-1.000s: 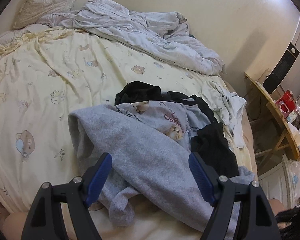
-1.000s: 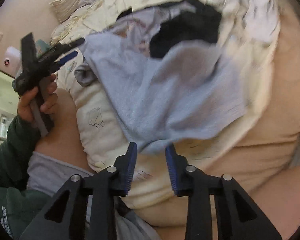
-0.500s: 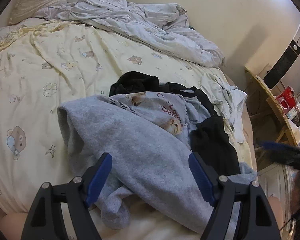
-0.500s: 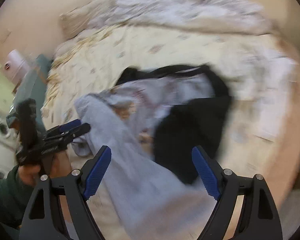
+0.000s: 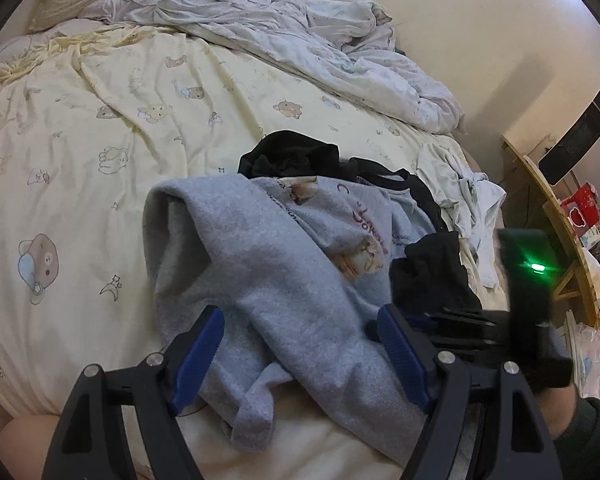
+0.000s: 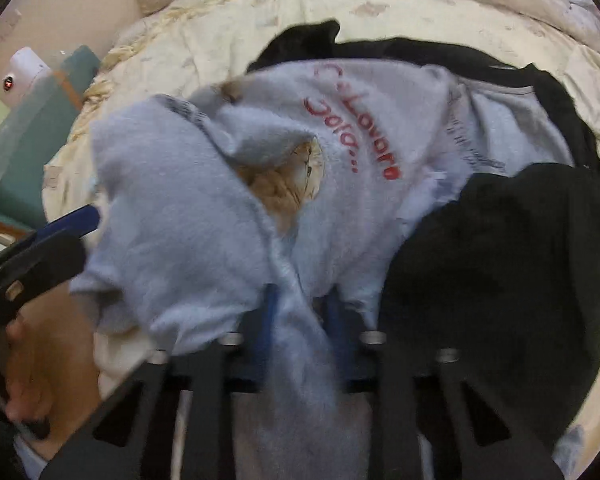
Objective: Fold clothes
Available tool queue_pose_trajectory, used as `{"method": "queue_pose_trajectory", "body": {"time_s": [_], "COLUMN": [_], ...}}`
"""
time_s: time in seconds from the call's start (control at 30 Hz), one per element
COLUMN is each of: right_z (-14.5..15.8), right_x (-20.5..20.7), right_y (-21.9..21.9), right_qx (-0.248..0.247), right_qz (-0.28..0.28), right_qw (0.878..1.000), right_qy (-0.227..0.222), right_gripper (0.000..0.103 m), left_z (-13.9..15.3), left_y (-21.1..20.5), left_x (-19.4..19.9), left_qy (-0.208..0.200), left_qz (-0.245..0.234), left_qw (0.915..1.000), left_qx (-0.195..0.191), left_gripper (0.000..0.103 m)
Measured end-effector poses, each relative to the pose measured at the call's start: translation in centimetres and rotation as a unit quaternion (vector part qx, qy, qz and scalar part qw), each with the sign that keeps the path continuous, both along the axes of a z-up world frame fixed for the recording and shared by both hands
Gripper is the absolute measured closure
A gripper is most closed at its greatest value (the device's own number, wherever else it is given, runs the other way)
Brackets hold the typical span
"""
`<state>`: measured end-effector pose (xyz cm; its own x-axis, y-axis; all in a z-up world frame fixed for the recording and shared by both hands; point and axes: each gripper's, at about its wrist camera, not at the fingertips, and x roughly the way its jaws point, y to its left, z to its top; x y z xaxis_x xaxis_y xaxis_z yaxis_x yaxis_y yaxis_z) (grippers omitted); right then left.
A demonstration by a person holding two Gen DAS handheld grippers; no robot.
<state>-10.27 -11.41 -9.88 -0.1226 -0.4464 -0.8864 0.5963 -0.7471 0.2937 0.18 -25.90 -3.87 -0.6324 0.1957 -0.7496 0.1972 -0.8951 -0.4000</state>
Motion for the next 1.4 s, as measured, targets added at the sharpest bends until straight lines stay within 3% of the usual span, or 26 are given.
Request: {"method": "queue_pose_trajectory", "body": {"time_s": [0.23, 0.43, 0.57, 0.67, 0.73, 0.77, 0.83, 0.87, 0.9, 1.0, 1.2, 1.33, 1.4], "right_z": [4.5, 0.5, -0.5, 2.6, 4.9, 6.3, 9.1, 10.3, 11.0, 12.6, 8.1, 4.3, 1.9], "right_x": [4.6, 6.6, 6.1, 5.5, 4.6, 3.8, 2.3, 1.2, -0.4, -5.5, -18.2, -22.6, -24.2], "right_y": [4.9, 5.9, 6.6, 8.6, 10.5, 11.9, 14.6, 15.9, 17.0, 20.4, 21.4, 20.8, 19.9], "right_qx": [-0.043, -0.028, -0.063, -0.102, -0.109, -0.099, -0.079, -0.066, -0.046, 0.012, 0.076, 0.118, 0.18], "right_qz": [0.026, 0.025, -0.005, -0.018, -0.039, -0.055, -0.087, -0.104, -0.123, -0.176, -0.214, -0.207, -0.202], "right_qw": [0.999, 0.998, 0.995, 0.993, 0.993, 0.993, 0.99, 0.987, 0.983, 0.964, 0.958, 0.96, 0.95], "right_qy": [-0.013, -0.059, -0.075, -0.049, -0.015, 0.016, 0.076, 0.105, 0.131, 0.198, 0.178, 0.147, 0.156], "right_gripper": [0.091, 0.091, 0.087, 0.087, 0.079, 0.066, 0.051, 0.022, 0.004, 0.003, 0.003, 0.003, 0.003], "left_z": [0.3, 0.4, 0.7, 1.1, 1.1, 1.1, 1.0, 0.9, 0.8, 0.6, -0.3, -1.0, -1.2], "left_y": [0.2, 1.5, 3.2, 4.8, 5.7, 6.1, 6.5, 6.6, 6.6, 6.4, 5.6, 5.1, 5.0], "left_x": [-0.1, -0.4, -0.3, -0.1, -0.2, -0.4, -0.7, -0.9, -1.0, -1.2, -2.1, -2.8, -2.9], "left_qy": [0.011, 0.008, 0.02, 0.042, 0.049, 0.051, 0.052, 0.052, 0.051, 0.047, 0.025, 0.009, 0.005], "left_qz": [-0.006, -0.03, -0.064, -0.096, -0.111, -0.117, -0.122, -0.122, -0.121, -0.115, -0.096, -0.085, -0.083], "left_qw": [0.9999, 0.9994, 0.9972, 0.9929, 0.9894, 0.9883, 0.9872, 0.9872, 0.9874, 0.9884, 0.9919, 0.9938, 0.994], "left_qx": [0.007, -0.015, -0.033, -0.056, -0.08, -0.084, -0.088, -0.088, -0.088, -0.088, -0.08, -0.071, -0.07], "left_gripper": [0.024, 0.024, 0.024, 0.024, 0.024, 0.024, 0.024, 0.024, 0.024, 0.024, 0.024, 0.024, 0.024]}}
